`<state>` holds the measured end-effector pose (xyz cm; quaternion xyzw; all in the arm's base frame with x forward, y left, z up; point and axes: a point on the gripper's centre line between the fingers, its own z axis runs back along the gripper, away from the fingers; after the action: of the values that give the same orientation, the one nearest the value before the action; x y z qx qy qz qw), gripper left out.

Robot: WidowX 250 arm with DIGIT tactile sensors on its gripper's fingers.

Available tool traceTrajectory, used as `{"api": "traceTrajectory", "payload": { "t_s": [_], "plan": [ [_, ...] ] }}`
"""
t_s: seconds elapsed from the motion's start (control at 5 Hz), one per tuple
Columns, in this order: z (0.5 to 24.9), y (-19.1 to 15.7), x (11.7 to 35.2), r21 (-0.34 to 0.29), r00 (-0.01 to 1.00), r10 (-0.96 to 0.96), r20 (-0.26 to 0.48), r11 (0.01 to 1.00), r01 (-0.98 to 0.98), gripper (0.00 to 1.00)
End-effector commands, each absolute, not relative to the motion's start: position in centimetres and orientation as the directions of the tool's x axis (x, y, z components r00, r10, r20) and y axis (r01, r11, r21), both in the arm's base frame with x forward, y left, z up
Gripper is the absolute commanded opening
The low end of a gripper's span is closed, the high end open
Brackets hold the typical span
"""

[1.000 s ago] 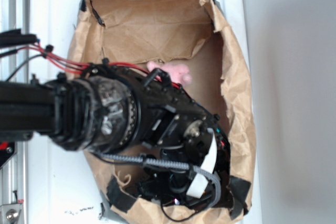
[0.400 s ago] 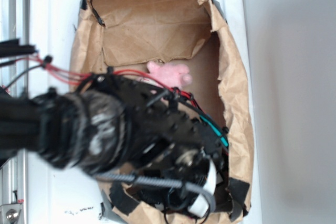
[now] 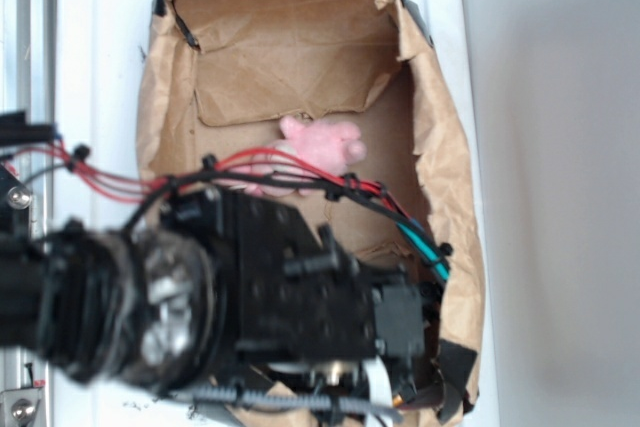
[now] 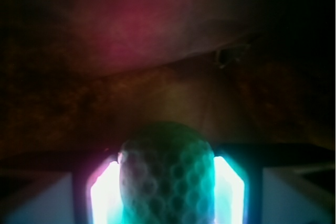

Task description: Grab the green ball.

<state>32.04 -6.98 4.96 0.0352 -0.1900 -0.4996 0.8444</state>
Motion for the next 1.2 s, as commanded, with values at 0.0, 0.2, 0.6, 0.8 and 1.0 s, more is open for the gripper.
{"api": "traceTrajectory", "payload": {
  "t_s": [0.0,0.2,0.6,0.8,1.0],
  "plan": [
    [6.6,-6.2,33.9,0.298,0.518,-0.827,0.219,0.562,0.771,0.00],
    [6.0,-5.2,34.5,0.251,0.639,-0.755,0.149,0.654,0.714,0.00],
    [5.3,-4.0,33.6,0.212,0.885,-0.436,0.163,0.892,0.400,0.00],
    [4.9,-3.9,33.0,0.120,0.920,-0.307,0.242,0.951,0.286,0.00],
    [5.3,-3.6,32.6,0.060,0.927,-0.246,0.284,0.969,0.239,0.00]
  ]
}}
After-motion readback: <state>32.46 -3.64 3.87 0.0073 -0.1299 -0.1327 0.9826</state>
